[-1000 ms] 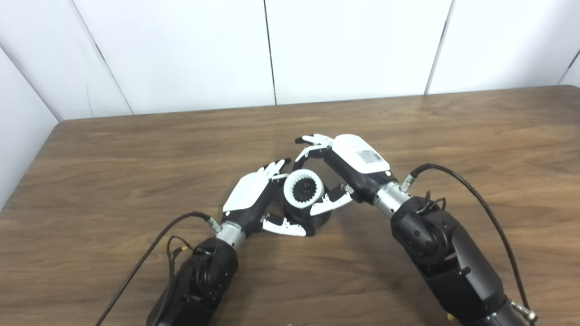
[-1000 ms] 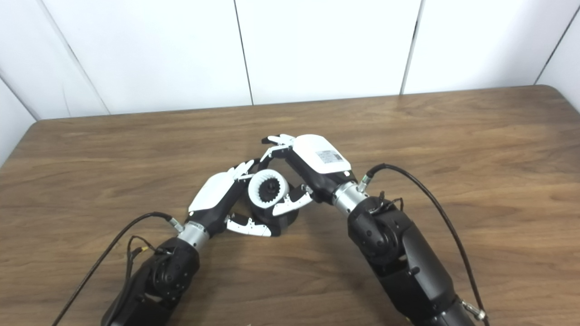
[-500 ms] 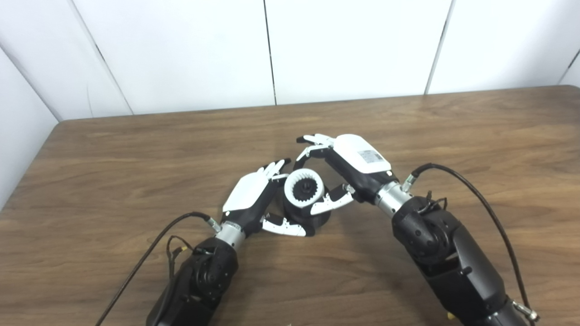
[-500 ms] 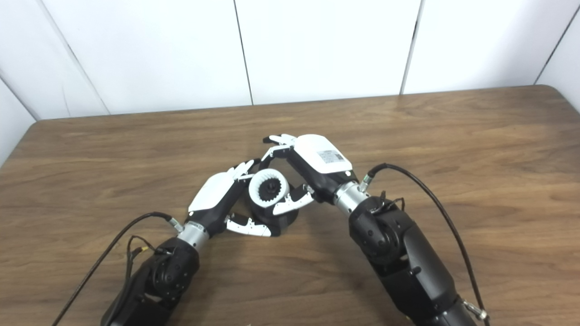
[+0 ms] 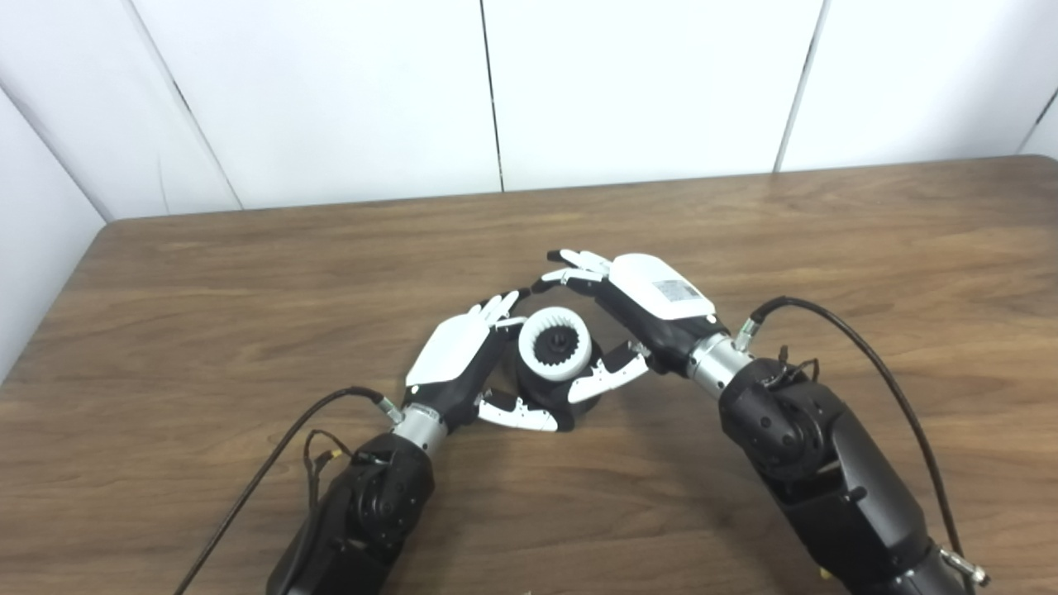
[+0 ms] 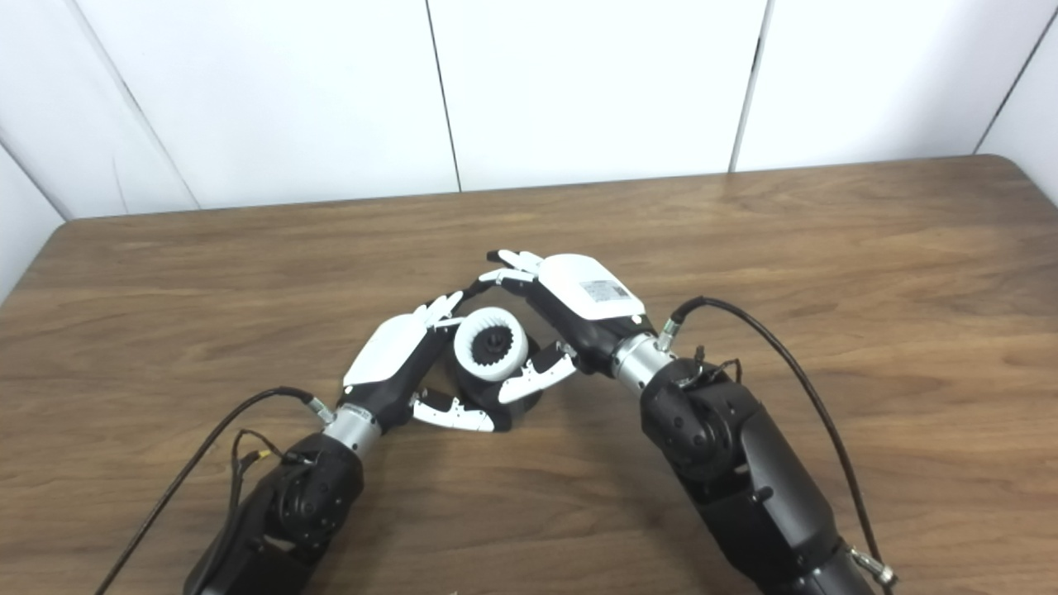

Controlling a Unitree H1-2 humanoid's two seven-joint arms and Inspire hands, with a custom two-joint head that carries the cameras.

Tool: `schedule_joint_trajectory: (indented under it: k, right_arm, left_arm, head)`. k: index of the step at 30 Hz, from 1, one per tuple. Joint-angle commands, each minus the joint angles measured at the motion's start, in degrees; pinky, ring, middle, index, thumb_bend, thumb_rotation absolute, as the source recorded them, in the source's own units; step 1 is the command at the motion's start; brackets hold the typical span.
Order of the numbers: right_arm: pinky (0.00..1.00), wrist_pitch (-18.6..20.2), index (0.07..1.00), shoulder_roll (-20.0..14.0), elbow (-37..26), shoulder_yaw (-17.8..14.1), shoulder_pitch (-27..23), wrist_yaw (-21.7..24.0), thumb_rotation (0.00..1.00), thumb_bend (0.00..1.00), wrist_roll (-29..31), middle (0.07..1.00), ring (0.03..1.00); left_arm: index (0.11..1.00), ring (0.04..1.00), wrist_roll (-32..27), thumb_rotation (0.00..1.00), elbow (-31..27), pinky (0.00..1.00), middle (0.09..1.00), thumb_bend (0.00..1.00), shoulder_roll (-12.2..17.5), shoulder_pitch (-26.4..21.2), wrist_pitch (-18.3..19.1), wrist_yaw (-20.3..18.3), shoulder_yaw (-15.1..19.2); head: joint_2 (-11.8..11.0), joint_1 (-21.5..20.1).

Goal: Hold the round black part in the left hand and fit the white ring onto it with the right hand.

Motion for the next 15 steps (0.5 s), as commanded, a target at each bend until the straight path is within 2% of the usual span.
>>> schedule_joint_trajectory:
  k: [1,12,15]
  right_arm:
    - [0.9,-0.43,0.829,-0.08,-1.86,-0.55,-2.42,-0.26,0.39,0.93,-0.06,0.957,0.96]
    - [0.91,-0.25,0.834,0.1,-2.19,-0.61,-2.07,-0.34,0.38,0.92,0.02,0.959,0.963]
    - [0.9,-0.54,0.813,0.16,-2.13,-0.91,-1.84,-0.9,0.39,0.87,0.39,0.948,0.955]
  left_arm:
    - [0.66,1.0,1.77,0.42,-0.15,1.0,1.0,0.97,0.62,-0.44,0.49,-1.07,-0.78]
    - [0.656,1.0,1.47,0.41,-0.53,1.0,1.0,0.98,0.59,-0.15,0.65,-1.07,-0.48]
    - [0.658,1.0,1.48,0.42,-0.6,1.0,1.0,0.98,0.6,-0.13,0.93,-1.22,-0.42]
  head:
    - [0.0,-0.06]
    - [0.12,-0.03]
    - [0.15,0.07]
